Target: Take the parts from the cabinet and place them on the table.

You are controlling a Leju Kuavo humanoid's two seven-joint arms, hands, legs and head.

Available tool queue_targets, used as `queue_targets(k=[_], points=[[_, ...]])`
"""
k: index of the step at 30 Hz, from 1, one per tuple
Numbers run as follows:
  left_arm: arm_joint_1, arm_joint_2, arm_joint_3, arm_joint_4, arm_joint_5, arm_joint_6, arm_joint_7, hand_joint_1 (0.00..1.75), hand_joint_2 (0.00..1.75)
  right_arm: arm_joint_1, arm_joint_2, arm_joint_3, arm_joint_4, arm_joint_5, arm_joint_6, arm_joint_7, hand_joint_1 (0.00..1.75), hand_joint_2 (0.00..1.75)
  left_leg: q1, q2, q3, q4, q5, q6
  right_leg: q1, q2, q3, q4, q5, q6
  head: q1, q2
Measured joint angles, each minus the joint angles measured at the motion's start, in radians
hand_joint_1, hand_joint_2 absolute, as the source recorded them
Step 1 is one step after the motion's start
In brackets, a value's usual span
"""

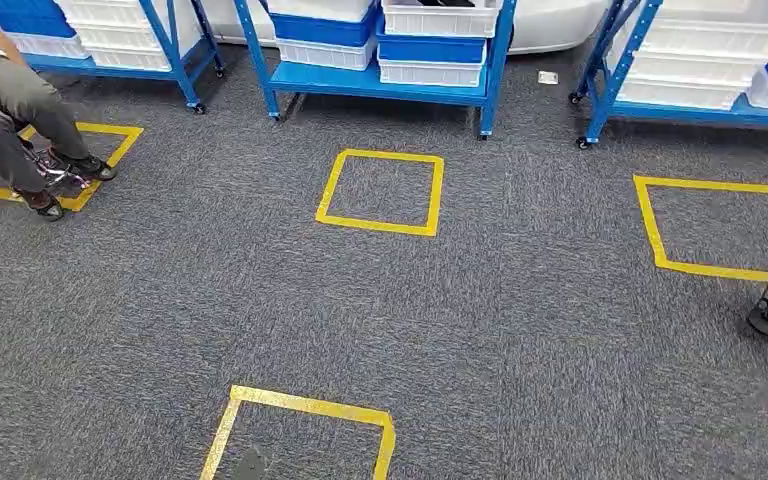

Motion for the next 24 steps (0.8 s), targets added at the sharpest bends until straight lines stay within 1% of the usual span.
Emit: queue_targets(k=[1, 2, 3, 4, 5, 6, 7, 8, 9, 10, 11, 12, 13, 14, 15, 16, 17, 18, 19, 20, 21, 22, 23, 24], points=[[0.002, 0.001, 0.0, 0.0, 0.0, 0.0, 0.0, 0.0, 0.0, 0.0, 0.0, 0.0, 0.0, 0.001, 0.0, 0.0, 0.0, 0.0, -0.005, 0.0, -0.012, -0.008, 0.011, 0.006, 0.0, 0.0, 0.004, 0.0, -0.002, -0.002, 0.0, 0.0], [0.002, 0.003, 0.0, 0.0, 0.0, 0.001, 0.0, 0.0, 0.0, 0.001, 0.0, 0.0, 0.0, 0.002, 0.0, 0.0, 0.0, 0.0, -0.01, 0.0, -0.005, -0.058, 0.051, 0.017, 0.0, 0.0, 0.01, 0.0, -0.007, -0.001, 0.0, 0.0], [0.002, 0.004, 0.001, 0.0, -0.002, 0.003, 0.0, 0.0, 0.0, 0.001, 0.001, 0.0, 0.0, 0.002, 0.0, 0.0, 0.0, 0.0, -0.014, 0.002, 0.019, -0.136, 0.11, 0.028, 0.0, 0.001, 0.019, -0.003, -0.011, 0.0, -0.004, 0.0], [0.002, 0.004, 0.0, 0.0, -0.003, 0.003, 0.0, 0.0, 0.0, 0.0, 0.002, 0.0, 0.0, 0.004, 0.0, 0.0, 0.0, 0.0, -0.02, 0.006, 0.044, -0.218, 0.171, 0.042, 0.0, 0.002, 0.029, -0.008, -0.016, 0.005, -0.005, 0.0], [0.002, 0.005, 0.0, 0.0, -0.005, 0.003, 0.0, 0.0, 0.0, 0.001, 0.003, 0.0, 0.0, 0.005, 0.0, 0.0, 0.0, 0.0, -0.028, 0.013, 0.058, -0.259, 0.198, 0.05, 0.0, 0.003, 0.03, -0.015, -0.018, 0.009, -0.006, 0.0], [0.0, 0.006, 0.0, 0.0, -0.005, 0.002, -0.003, 0.0, 0.0, 0.001, 0.005, 0.0, 0.0, 0.006, 0.0, 0.0, 0.0, 0.0, -0.038, 0.021, 0.048, -0.246, 0.136, 0.05, 0.006, 0.005, 0.041, -0.022, -0.02, 0.015, -0.001, 0.0], [-0.002, 0.005, 0.0, 0.0, -0.008, 0.002, -0.003, 0.0, 0.0, -0.001, 0.004, 0.0, 0.0, 0.008, -0.001, 0.0, 0.0, 0.0, -0.043, 0.016, 0.052, -0.253, 0.137, 0.05, 0.006, 0.001, 0.04, -0.027, -0.024, 0.024, -0.004, 0.0], [-0.001, 0.003, 0.0, 0.0, -0.008, 0.002, -0.003, 0.0, 0.0, 0.0, 0.003, 0.0, 0.0, 0.01, -0.001, 0.0, 0.0, 0.0, -0.046, 0.015, 0.055, -0.255, 0.147, 0.048, 0.007, -0.002, 0.04, -0.038, -0.028, 0.033, 0.0, 0.0], [0.0, 0.003, 0.0, 0.0, -0.009, 0.003, -0.003, 0.0, 0.0, 0.0, 0.004, 0.0, 0.0, 0.01, -0.001, 0.0, 0.0, 0.0, -0.049, 0.009, 0.061, -0.262, 0.154, 0.048, 0.008, -0.006, 0.051, -0.048, -0.03, 0.042, 0.0, 0.0], [0.0, 0.003, 0.0, 0.0, -0.01, 0.003, -0.003, 0.0, 0.0, 0.0, 0.005, 0.0, 0.0, 0.01, -0.001, 0.0, 0.0, 0.0, -0.047, 0.003, 0.078, -0.283, 0.178, 0.05, 0.01, -0.006, 0.064, -0.045, -0.034, 0.051, 0.002, 0.0], [0.001, 0.002, 0.001, 0.0, -0.01, 0.003, -0.003, 0.0, 0.0, -0.001, 0.0, -0.001, 0.0, 0.01, -0.002, 0.0, 0.0, 0.0, -0.05, 0.004, 0.09, -0.29, 0.18, 0.049, 0.008, -0.004, 0.059, -0.019, -0.046, 0.048, 0.011, 0.0], [-0.002, 0.003, 0.001, 0.0, -0.01, 0.003, -0.003, 0.0, 0.0, -0.001, 0.0, -0.002, 0.0, 0.01, -0.002, 0.0, 0.0, 0.0, -0.057, 0.004, 0.094, -0.291, 0.179, 0.057, 0.009, -0.004, 0.026, 0.042, -0.081, 0.033, 0.012, 0.0], [-0.005, 0.003, 0.001, 0.0, -0.01, 0.003, -0.003, 0.0, 0.0, 0.0, 0.0, -0.002, 0.0, 0.01, -0.002, 0.0, 0.0, 0.0, -0.064, 0.003, 0.095, -0.291, 0.175, 0.064, 0.009, -0.003, -0.015, 0.117, -0.116, 0.022, 0.016, 0.0], [-0.007, 0.003, 0.001, 0.0, -0.011, 0.003, -0.003, 0.0, 0.0, 0.0, 0.0, -0.002, 0.0, 0.01, -0.002, 0.001, 0.0, 0.0, -0.072, 0.001, 0.097, -0.29, 0.171, 0.07, 0.012, -0.003, -0.065, 0.197, -0.145, 0.016, 0.021, 0.0], [-0.006, 0.003, 0.001, 0.0, -0.011, 0.002, -0.003, 0.0, 0.0, 0.001, 0.0, -0.002, 0.0, 0.01, -0.002, 0.002, 0.0, 0.0, -0.08, -0.003, 0.101, -0.29, 0.166, 0.077, 0.017, -0.001, -0.103, 0.252, -0.154, 0.017, 0.022, 0.0], [-0.004, 0.003, 0.001, 0.0, -0.012, 0.001, -0.002, 0.0, 0.0, 0.004, 0.0, -0.002, 0.0, 0.01, -0.002, 0.003, 0.0, 0.0, -0.088, -0.008, 0.107, -0.29, 0.162, 0.082, 0.024, 0.001, -0.117, 0.254, -0.14, 0.021, 0.023, 0.0], [-0.003, 0.002, 0.001, 0.0, -0.012, 0.002, -0.002, 0.0, 0.0, 0.005, 0.0, -0.002, 0.0, 0.01, -0.002, 0.003, 0.0, 0.0, -0.095, -0.013, 0.113, -0.29, 0.158, 0.085, 0.03, 0.003, -0.111, 0.22, -0.112, 0.026, 0.022, 0.0], [-0.003, 0.002, 0.001, 0.0, -0.012, 0.002, -0.002, 0.0, 0.0, 0.005, 0.0, -0.002, 0.0, 0.01, -0.002, 0.003, 0.0, 0.0, -0.103, -0.017, 0.122, -0.29, 0.153, 0.089, 0.041, 0.007, -0.084, 0.138, -0.061, 0.028, 0.023, 0.0], [-0.004, 0.001, 0.001, 0.0, -0.012, 0.002, -0.002, 0.0, 0.0, 0.004, -0.001, -0.002, 0.0, 0.01, -0.002, 0.003, 0.0, 0.0, -0.109, -0.02, 0.131, -0.29, 0.147, 0.091, 0.052, 0.011, -0.051, 0.044, -0.009, 0.023, 0.023, 0.0], [-0.002, -0.001, 0.001, 0.0, -0.012, 0.002, -0.002, 0.0, 0.0, 0.005, -0.004, -0.003, 0.0, 0.01, -0.002, 0.003, 0.0, 0.0, -0.109, -0.022, 0.133, -0.291, 0.141, 0.093, 0.064, 0.019, -0.032, -0.024, 0.03, 0.003, 0.023, 0.0], [-0.004, -0.004, 0.001, 0.0, -0.012, 0.001, -0.002, 0.0, 0.0, 0.005, -0.011, -0.003, 0.001, 0.01, -0.003, 0.003, 0.0, 0.0, -0.125, -0.028, 0.136, -0.285, 0.134, 0.088, 0.067, 0.022, -0.027, -0.035, 0.04, -0.017, 0.012, 0.0], [-0.005, -0.005, 0.001, 0.0, -0.012, 0.001, -0.002, 0.0, 0.0, 0.003, -0.005, -0.003, 0.001, 0.01, -0.003, 0.003, 0.0, 0.0, -0.116, -0.03, 0.134, -0.287, 0.135, 0.087, 0.064, 0.02, -0.021, -0.035, 0.043, -0.022, 0.016, 0.0], [-0.004, -0.005, 0.001, 0.0, -0.014, 0.001, -0.002, 0.0, 0.0, 0.002, -0.007, -0.003, 0.001, 0.01, -0.004, 0.003, 0.0, 0.0, -0.112, -0.03, 0.135, -0.291, 0.135, 0.084, 0.07, 0.02, -0.021, -0.036, 0.042, -0.025, 0.017, 0.0], [-0.003, -0.006, 0.001, 0.0, -0.015, -0.002, -0.002, 0.0, 0.0, 0.0, -0.007, -0.003, 0.001, 0.01, -0.004, 0.006, 0.0, 0.0, -0.112, -0.03, 0.136, -0.292, 0.135, 0.083, 0.068, 0.02, -0.018, -0.043, 0.044, -0.028, 0.019, 0.0]])
